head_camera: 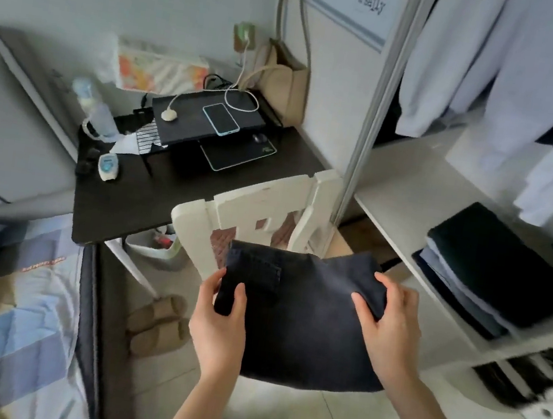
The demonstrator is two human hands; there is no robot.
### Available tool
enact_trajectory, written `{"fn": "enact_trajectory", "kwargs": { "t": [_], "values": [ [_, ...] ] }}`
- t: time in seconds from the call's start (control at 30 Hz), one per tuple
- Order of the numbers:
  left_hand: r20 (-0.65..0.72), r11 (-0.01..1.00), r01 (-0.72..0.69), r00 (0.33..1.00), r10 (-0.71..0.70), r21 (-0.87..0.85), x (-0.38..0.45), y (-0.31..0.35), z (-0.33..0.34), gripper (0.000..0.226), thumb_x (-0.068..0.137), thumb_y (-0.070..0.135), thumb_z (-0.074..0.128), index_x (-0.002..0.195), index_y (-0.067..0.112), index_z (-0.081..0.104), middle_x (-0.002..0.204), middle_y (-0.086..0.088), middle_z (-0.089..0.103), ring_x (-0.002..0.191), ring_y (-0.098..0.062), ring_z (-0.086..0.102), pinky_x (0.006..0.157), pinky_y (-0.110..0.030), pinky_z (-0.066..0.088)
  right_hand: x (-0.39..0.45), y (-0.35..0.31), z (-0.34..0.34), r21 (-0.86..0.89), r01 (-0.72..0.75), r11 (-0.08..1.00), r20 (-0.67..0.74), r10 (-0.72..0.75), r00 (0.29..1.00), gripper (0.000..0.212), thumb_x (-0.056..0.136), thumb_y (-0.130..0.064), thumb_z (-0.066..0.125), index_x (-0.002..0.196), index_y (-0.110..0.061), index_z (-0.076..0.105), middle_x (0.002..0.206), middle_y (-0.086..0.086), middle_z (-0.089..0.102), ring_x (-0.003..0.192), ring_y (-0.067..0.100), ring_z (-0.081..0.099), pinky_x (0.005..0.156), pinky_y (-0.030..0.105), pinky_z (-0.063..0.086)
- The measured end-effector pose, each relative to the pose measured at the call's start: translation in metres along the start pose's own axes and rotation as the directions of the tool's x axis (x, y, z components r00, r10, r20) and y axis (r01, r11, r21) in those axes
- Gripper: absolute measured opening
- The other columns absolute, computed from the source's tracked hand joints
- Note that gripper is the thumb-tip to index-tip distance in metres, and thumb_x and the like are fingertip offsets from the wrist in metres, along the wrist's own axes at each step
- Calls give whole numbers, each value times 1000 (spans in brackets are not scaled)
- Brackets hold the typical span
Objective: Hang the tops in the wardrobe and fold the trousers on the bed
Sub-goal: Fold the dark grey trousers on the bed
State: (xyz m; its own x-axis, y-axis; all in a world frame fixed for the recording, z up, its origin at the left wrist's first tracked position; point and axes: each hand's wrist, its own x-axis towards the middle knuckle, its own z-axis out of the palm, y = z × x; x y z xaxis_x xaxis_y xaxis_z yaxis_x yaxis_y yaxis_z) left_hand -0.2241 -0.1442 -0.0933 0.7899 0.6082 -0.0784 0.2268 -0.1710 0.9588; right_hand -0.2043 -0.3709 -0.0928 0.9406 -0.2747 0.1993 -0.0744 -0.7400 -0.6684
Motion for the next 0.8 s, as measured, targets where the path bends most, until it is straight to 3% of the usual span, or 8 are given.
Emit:
{"fn": "enact_trajectory", "kwargs": {
  "t": [0.17,0.33,0.43,0.63,0.8],
  "values": [
    [185,996,-84,980,78,29,4,19,74,30,90,38,65,116,49,55,104,34,59,98,8,56,84,-16,42,20,46,-31,-1,-176,984,-107,175,979,50,85,-40,66,129,-23,49,120,1,46,92,8,48,74,22,43],
    [317,990,-132,942,113,39,17,30,139,31,89,36,67,116,47,55,111,23,62,107,-2,58,93,-28,48,42,75,-46,-19,-294,956,-214,283,935,49,86,-42,64,129,-27,47,122,-2,42,96,9,47,77,26,43],
    [430,992,-125,897,101,29,34,40,185,30,89,38,66,114,49,55,108,26,61,107,-5,60,92,-32,51,64,90,-50,-8,-373,928,-283,356,891,47,86,-40,65,128,-27,48,122,-3,42,102,14,50,82,27,42],
    [635,977,-210,759,143,31,79,64,294,33,89,38,65,121,43,56,114,19,64,105,-5,61,92,-34,52,121,120,-50,70,-590,804,-416,561,715,48,85,-40,66,128,-29,49,126,3,45,107,23,54,86,31,42],
    [843,989,-139,526,113,-47,98,82,384,31,93,18,62,120,33,61,110,14,67,105,-4,62,93,-32,53,160,153,-62,115,-690,715,-490,645,586,45,88,-39,64,128,-24,50,124,8,52,107,28,55,82,32,41]
  ]
}}
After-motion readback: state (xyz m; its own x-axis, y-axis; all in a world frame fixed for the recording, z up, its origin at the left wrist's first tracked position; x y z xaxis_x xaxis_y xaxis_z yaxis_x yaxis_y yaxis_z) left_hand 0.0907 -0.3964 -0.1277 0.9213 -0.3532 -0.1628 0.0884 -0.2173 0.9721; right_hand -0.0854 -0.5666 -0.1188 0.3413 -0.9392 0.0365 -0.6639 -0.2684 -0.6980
